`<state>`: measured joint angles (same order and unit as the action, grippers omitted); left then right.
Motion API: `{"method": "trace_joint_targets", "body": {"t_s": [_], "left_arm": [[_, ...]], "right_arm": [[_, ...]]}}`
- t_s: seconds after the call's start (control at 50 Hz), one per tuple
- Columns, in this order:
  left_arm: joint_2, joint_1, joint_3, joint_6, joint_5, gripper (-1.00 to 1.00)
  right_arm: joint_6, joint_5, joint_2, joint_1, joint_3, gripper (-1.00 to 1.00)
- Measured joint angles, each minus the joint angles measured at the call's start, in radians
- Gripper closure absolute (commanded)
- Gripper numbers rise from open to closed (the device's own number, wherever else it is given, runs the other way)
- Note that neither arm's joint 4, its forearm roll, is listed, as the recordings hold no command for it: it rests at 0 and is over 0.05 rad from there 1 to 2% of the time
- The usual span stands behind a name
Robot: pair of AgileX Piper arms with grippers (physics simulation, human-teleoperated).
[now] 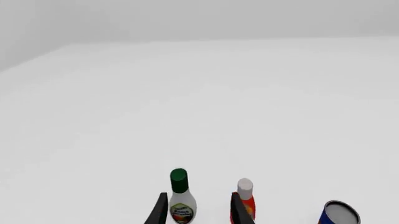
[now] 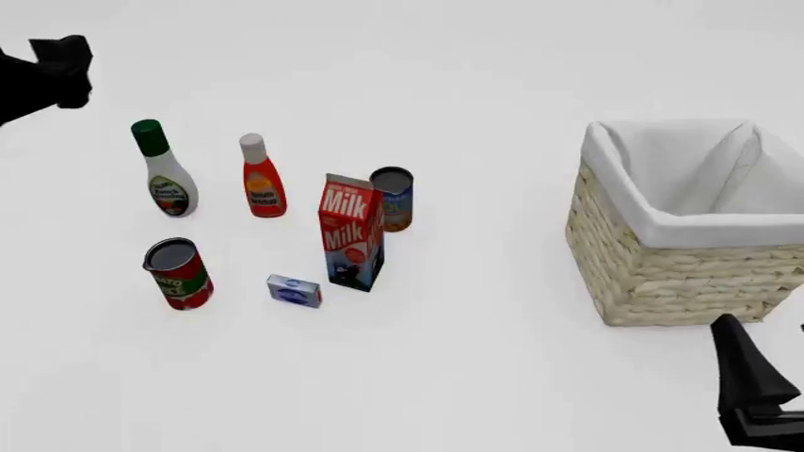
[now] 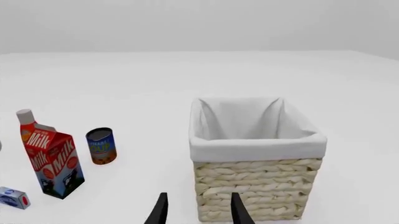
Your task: Pick the salad dressing and place it in the basket.
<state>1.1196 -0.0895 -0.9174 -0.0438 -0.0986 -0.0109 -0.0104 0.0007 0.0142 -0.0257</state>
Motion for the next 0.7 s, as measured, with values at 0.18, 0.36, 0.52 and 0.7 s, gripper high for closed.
{"method": "trace_joint_targets", "body": {"t_s": [0.18,0.36,0.52,0.7], "left_arm": [[0.183,-0.032,-0.187,0.003,0.054,-1.00],[0.355,-0.066,-0.353,0.012,0.104,-1.00],[0.478,-0.089,-0.465,0.021,0.135,-1.00],[0.602,-0.104,-0.559,0.036,0.156,-1.00]], "right_arm": [[-0.001,-0.001,0.000,0.002,0.005,-1.00],[-0.003,-0.001,0.000,0.004,0.011,-1.00],[-0.004,0.000,0.000,0.008,0.016,-1.00],[-0.004,0.000,0.000,0.013,0.019,-1.00]]}}
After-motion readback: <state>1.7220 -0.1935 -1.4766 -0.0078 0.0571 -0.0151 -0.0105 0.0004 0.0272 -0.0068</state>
